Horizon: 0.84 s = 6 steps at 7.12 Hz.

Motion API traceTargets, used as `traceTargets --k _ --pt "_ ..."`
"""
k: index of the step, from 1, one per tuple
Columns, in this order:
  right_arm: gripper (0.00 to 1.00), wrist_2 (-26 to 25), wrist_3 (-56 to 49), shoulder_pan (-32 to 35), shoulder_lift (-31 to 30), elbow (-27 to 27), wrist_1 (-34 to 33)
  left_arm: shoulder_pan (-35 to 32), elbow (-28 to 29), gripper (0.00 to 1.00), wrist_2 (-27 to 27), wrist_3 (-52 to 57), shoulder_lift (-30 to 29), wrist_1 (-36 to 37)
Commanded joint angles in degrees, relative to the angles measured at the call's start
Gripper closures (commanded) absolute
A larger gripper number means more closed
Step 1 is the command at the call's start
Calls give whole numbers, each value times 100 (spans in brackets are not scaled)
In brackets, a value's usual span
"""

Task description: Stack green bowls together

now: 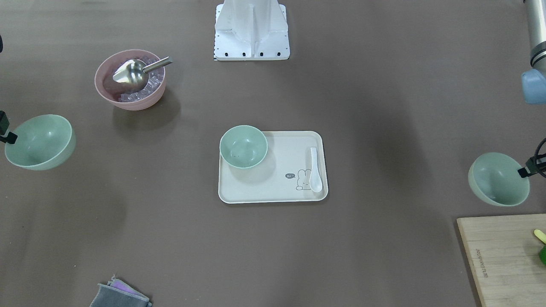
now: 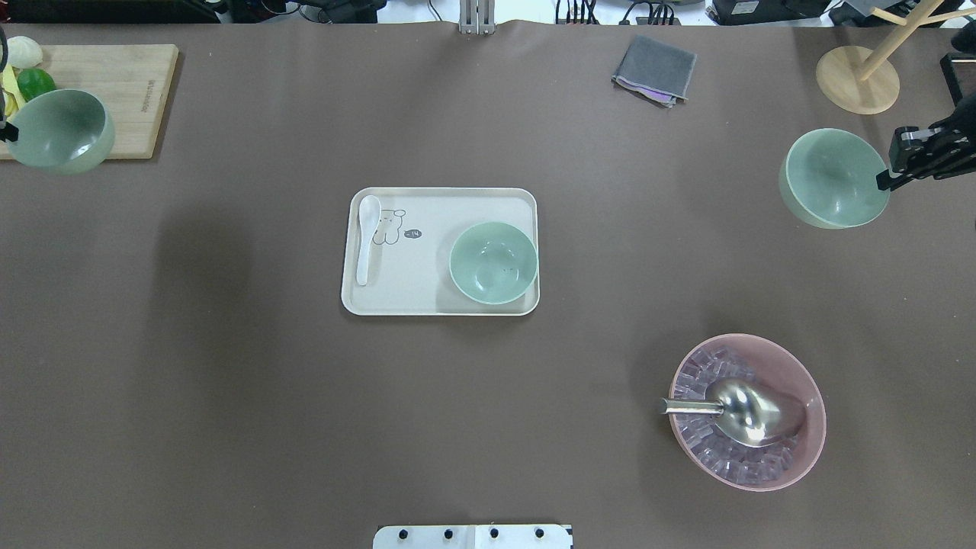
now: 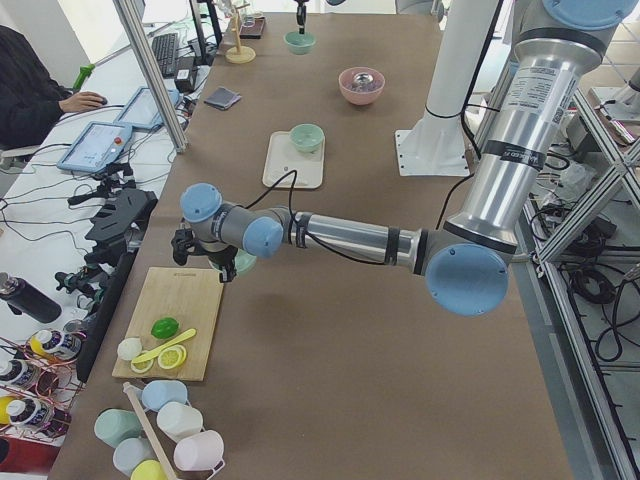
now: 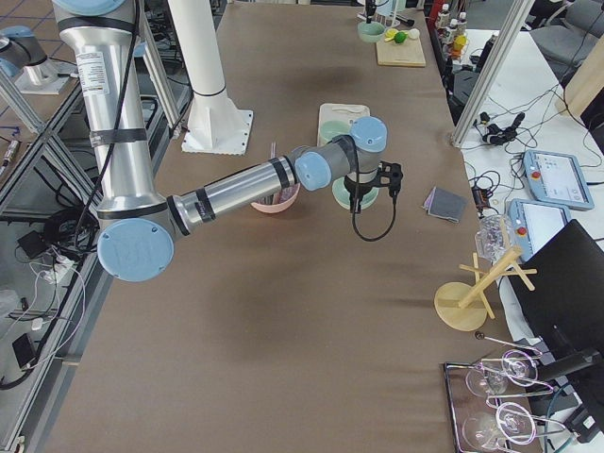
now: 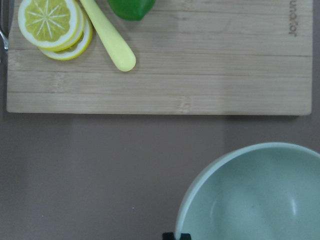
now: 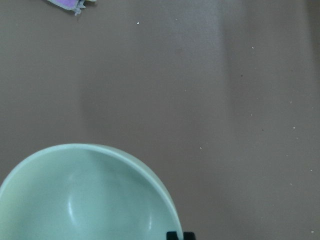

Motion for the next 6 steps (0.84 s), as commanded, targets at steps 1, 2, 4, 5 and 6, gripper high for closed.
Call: traceTargets --k 1,2,4,5,6 --pt "100 -30 0 -6 33 -12 -148 488 -415 100 -322 -1269 -248 77" --pt "100 -30 0 -6 33 -3 -148 804 -495 100 -287 -2014 -527 77" --pt "100 -30 9 -6 42 -3 -148 1280 -609 100 -260 -3002 -951 50" --pt "100 -30 9 -6 50 6 -148 1456 -732 100 -252 -3354 -1048 50" --pt "100 -22 148 -23 111 32 -156 1614 -794 100 -234 -3619 -1179 59"
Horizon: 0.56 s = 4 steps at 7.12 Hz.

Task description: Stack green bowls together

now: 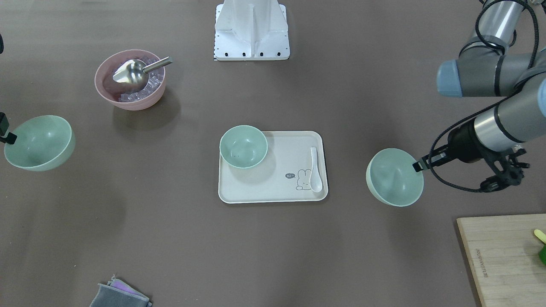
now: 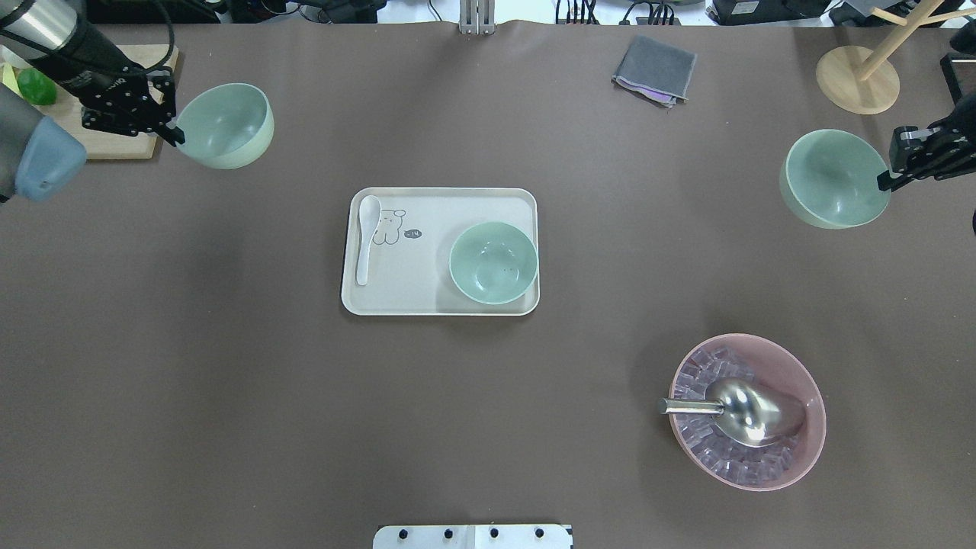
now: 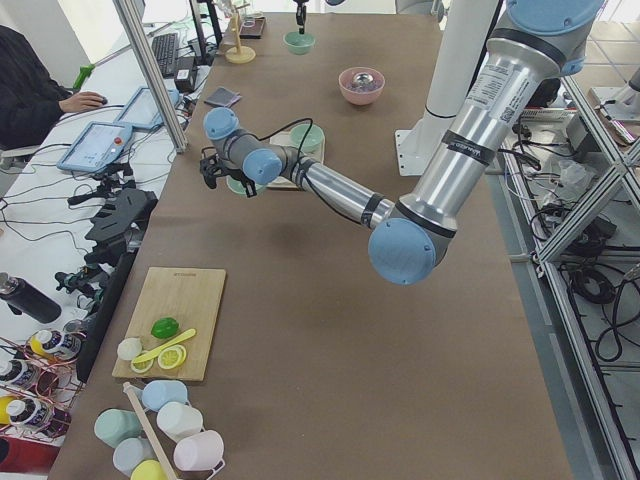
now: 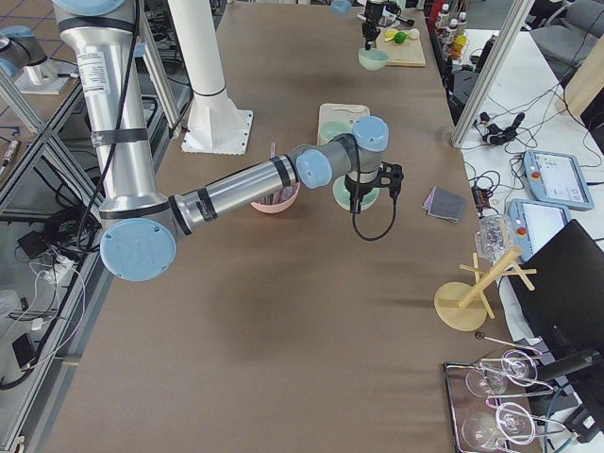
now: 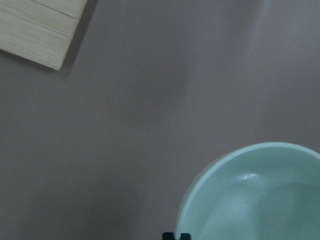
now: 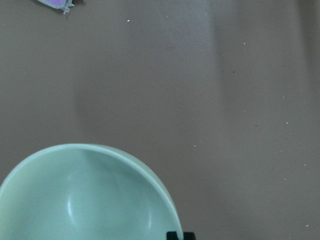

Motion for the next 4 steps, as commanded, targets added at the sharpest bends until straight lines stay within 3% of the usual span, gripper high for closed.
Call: traceTargets --k 1,4 --pt "100 7 210 -10 76 40 2 380 -140 100 60 -717 -320 -4" --pt "100 -2 220 -72 76 40 2 1311 -167 100 990 -1886 -1005 -4"
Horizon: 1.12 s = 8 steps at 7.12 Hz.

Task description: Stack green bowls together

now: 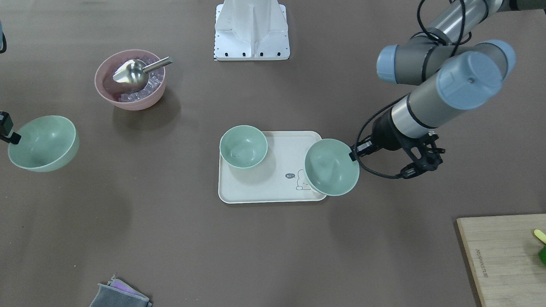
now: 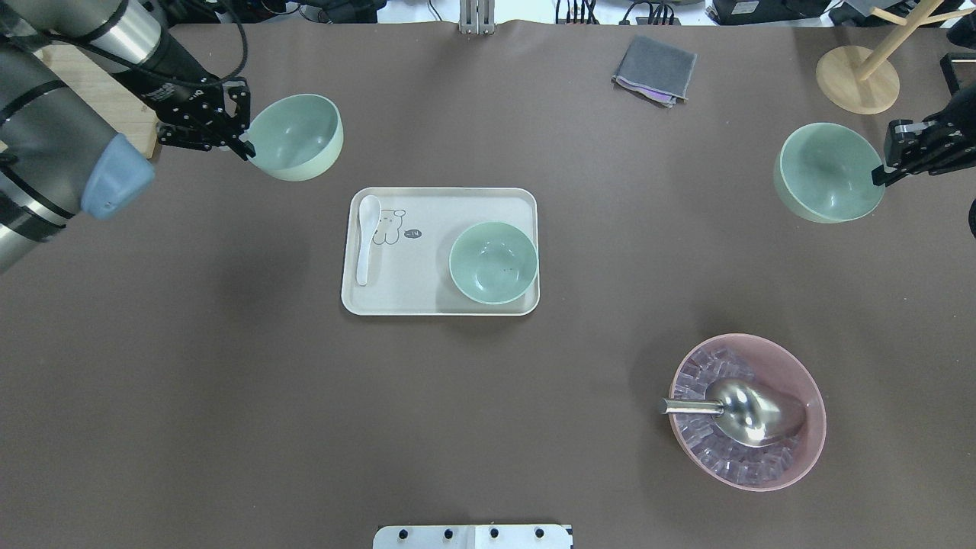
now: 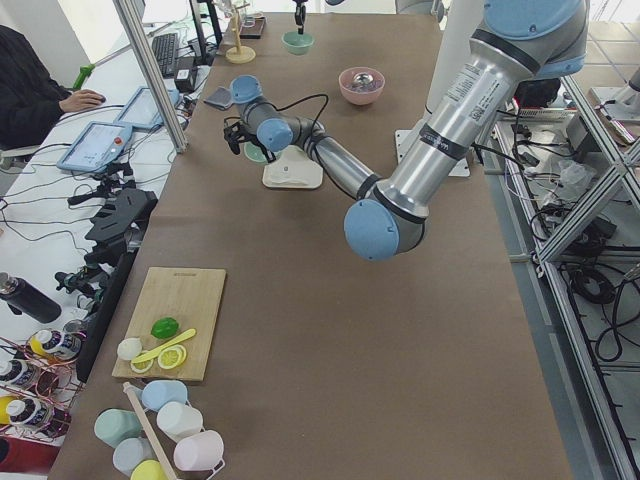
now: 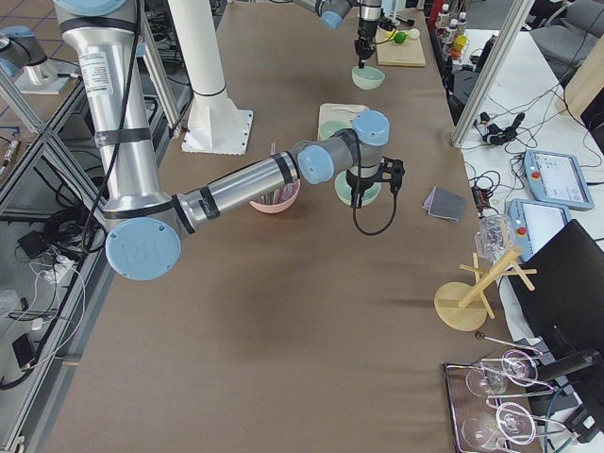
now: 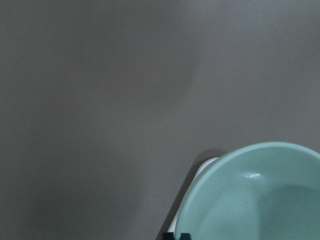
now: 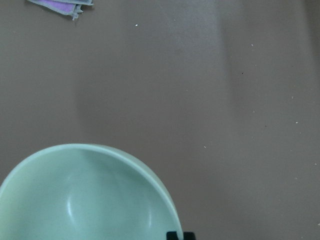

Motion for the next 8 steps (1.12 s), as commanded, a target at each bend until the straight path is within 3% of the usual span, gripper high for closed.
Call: traceTargets --k 1,3,5,8 --pt "100 -7 6 -45 3 1 0 670 3 100 681 -825 -498 8" --pt "100 -16 216 -133 81 1 0 1339 30 100 1472 -1223 -772 17" --pt "100 -25 531 -247 213 1 0 1700 73 100 1878 -1339 -904 35" --pt "100 -60 612 -291 249 1 0 1852 74 100 1968 -1304 -992 235"
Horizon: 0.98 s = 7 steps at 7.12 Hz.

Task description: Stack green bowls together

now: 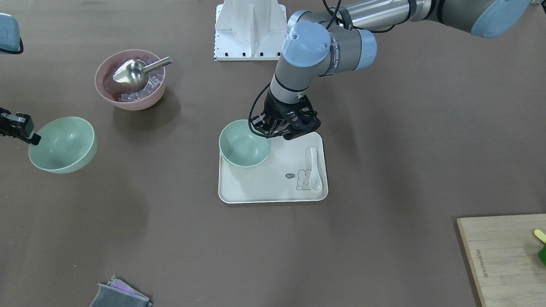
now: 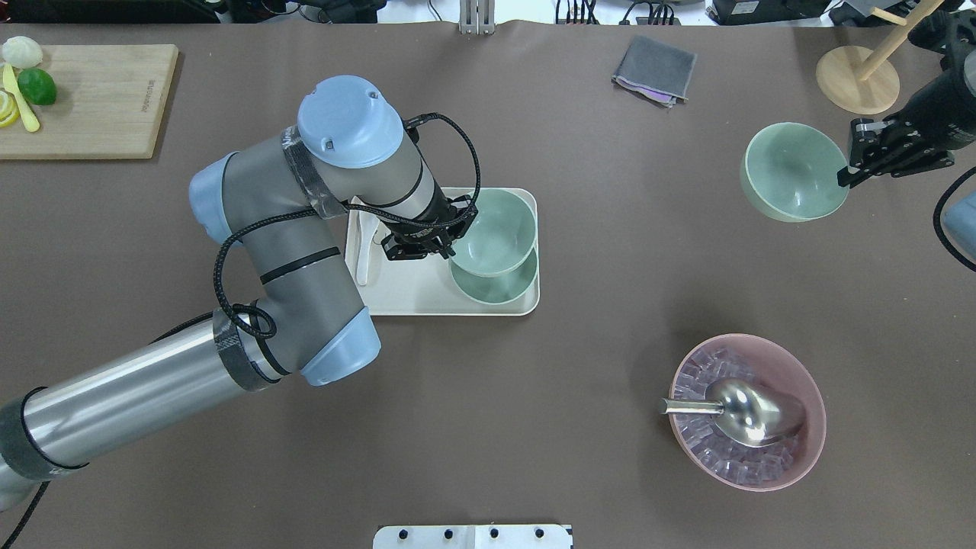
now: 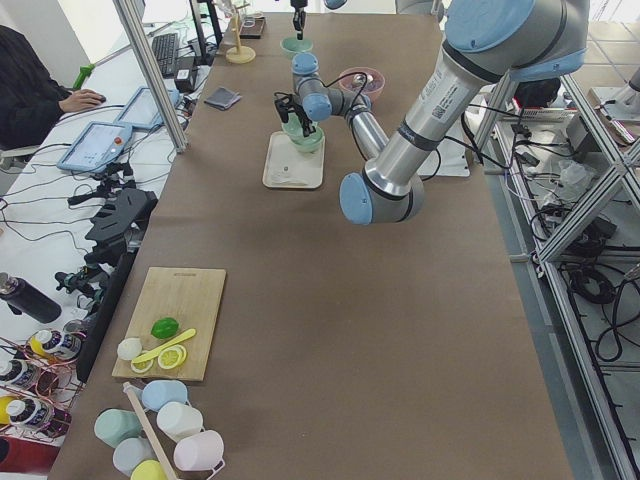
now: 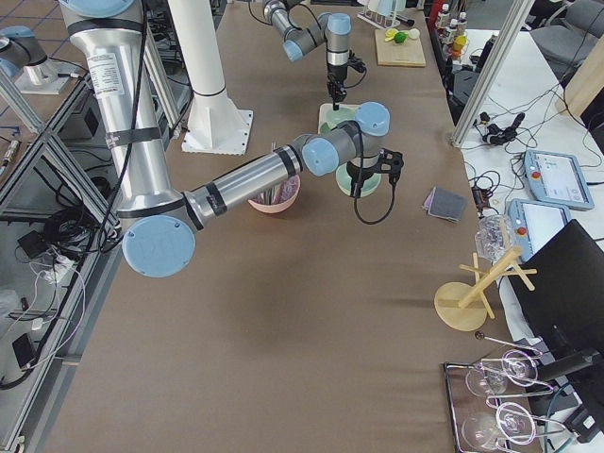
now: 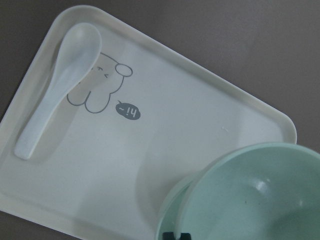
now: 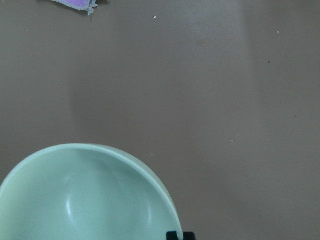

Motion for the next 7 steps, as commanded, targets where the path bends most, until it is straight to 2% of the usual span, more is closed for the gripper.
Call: traceTargets --k 1,4,7 --pt "100 -32 18 -11 -2 -3 0 34 5 100 -20 175 -337 631" --pt "100 -85 18 -11 -20 -3 0 34 22 100 -12 632 -533 1294" --pt "100 -85 18 -11 -11 -3 0 35 295 100 -38 818 -568 1269"
